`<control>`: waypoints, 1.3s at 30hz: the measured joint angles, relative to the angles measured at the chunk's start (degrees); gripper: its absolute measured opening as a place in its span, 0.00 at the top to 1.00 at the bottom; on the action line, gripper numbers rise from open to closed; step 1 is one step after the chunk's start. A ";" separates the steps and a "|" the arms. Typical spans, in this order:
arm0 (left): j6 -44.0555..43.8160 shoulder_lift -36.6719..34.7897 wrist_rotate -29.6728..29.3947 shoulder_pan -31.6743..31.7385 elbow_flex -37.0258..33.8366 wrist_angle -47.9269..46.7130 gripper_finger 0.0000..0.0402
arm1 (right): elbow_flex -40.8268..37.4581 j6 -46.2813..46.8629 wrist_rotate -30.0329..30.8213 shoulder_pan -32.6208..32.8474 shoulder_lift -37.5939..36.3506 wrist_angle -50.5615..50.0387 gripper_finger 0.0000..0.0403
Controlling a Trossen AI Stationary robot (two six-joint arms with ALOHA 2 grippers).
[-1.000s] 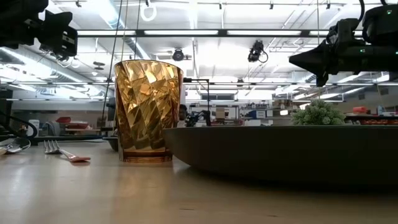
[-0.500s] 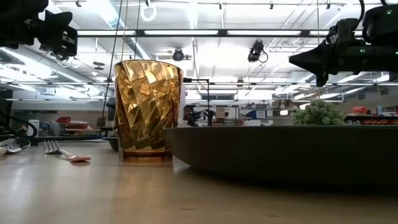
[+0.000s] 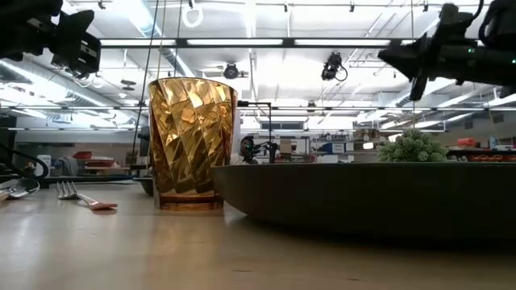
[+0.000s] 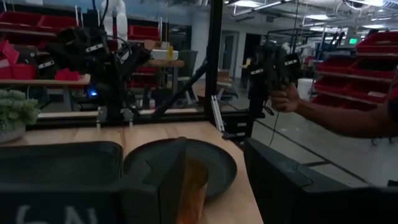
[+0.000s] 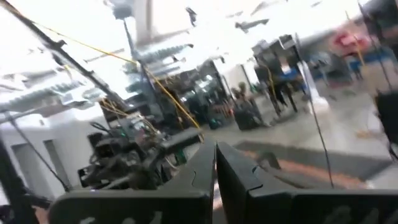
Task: Pick and place plate/cup/fork/spoon on tray
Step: Put the brown cup on the black tray
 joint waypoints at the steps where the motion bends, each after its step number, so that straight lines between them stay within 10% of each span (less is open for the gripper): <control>1: 0.00 0.00 0.00 -0.02 -0.02 0.55 0.57 | 0.00 -0.15 -0.89 0.74 0.61 2.57 0.94; 8: 0.92 0.10 -0.53 0.05 0.00 3.50 0.57 | 0.40 -6.49 -6.06 10.21 6.90 16.71 0.94; 14: 3.93 0.10 -8.66 0.07 0.00 3.98 0.57 | 6.21 -15.42 3.88 17.75 15.70 16.55 0.94; 39: 5.47 0.09 -21.82 0.07 0.00 7.39 0.57 | 32.45 -14.98 2.87 22.04 50.71 9.20 0.94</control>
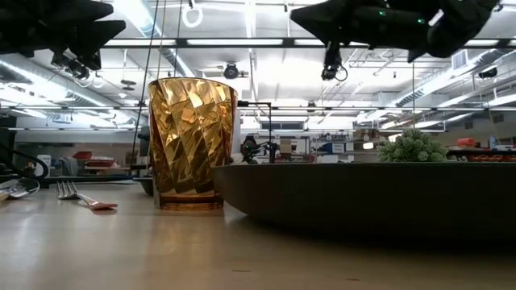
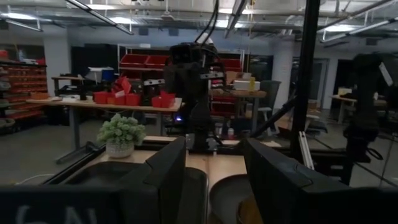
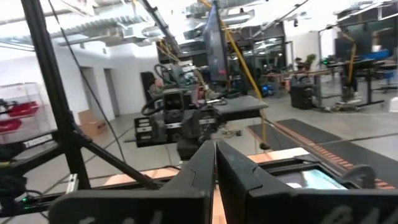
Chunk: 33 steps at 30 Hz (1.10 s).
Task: Pick and place plate/cup/fork/spoon on tray
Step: Put the brown cup on the black tray
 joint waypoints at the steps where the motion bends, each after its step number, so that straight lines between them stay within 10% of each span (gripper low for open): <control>1: 0.01 0.00 -0.02 0.00 0.00 0.31 0.57 | 0.81 0.74 -0.03 0.34 1.07 0.14 0.94; 9: -0.01 0.00 -0.02 0.00 0.00 0.82 0.57 | 7.99 7.61 -2.38 3.99 12.40 0.09 0.94; 15: 0.02 0.00 -0.06 0.00 0.00 0.87 0.57 | 18.91 5.37 -9.97 5.43 19.17 -20.25 0.94; 25: -2.23 0.02 -3.13 0.00 0.00 0.75 0.57 | 39.51 -4.81 -2.42 9.60 28.61 -55.02 0.92; 33: -6.89 0.32 -6.07 0.00 0.00 -1.72 0.57 | 50.01 -10.27 5.91 12.45 31.22 -69.68 0.72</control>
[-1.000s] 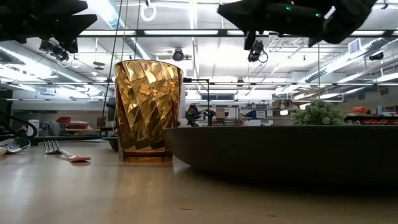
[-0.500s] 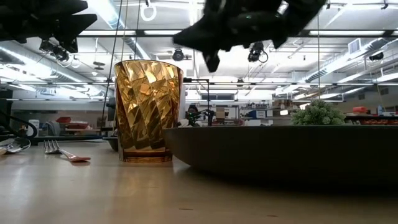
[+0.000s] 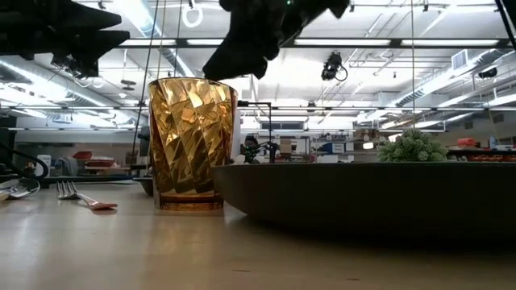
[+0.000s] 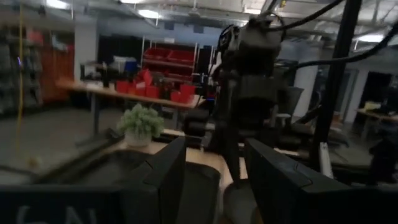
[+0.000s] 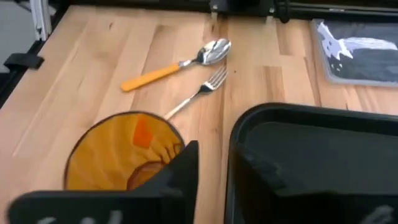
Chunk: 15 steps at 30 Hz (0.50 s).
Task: Pick and place plate/cup/fork/spoon on tray
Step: Put the brown cup on the black tray
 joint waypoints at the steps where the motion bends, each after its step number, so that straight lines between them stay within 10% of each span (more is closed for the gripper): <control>1: -2.44 0.22 0.04 0.00 0.04 -1.57 0.57 | 0.55 -0.07 0.13 0.16 -0.02 -0.59 0.69; 15: -21.53 11.18 4.90 -0.02 1.43 -13.15 0.57 | 6.14 3.65 0.54 1.15 0.05 -7.33 0.61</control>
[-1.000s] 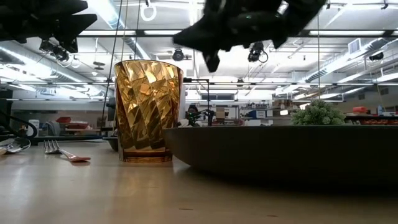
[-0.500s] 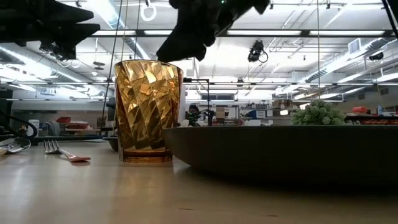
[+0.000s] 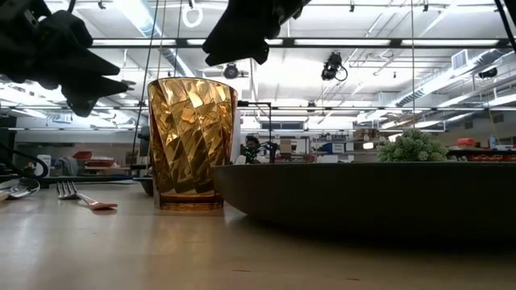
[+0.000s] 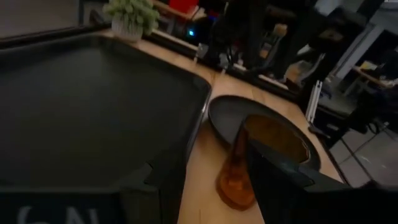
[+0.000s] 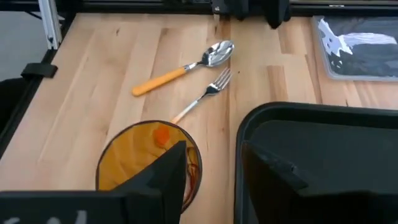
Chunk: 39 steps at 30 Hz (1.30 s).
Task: Pick and place plate/cup/fork/spoon on tray
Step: Put the brown cup on the black tray
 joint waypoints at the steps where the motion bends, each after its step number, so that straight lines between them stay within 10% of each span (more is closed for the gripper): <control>1: -0.06 1.33 0.11 0.00 0.46 0.00 0.57 | 0.55 -0.14 0.26 0.06 0.00 -0.33 0.61; 17: -4.53 21.70 3.42 -0.07 5.63 0.42 0.57 | 5.54 -2.14 2.07 1.24 4.28 -2.65 0.61; 39: -4.11 23.14 5.26 -0.04 6.06 3.34 0.57 | 35.81 -6.10 8.46 2.56 22.53 -34.41 0.60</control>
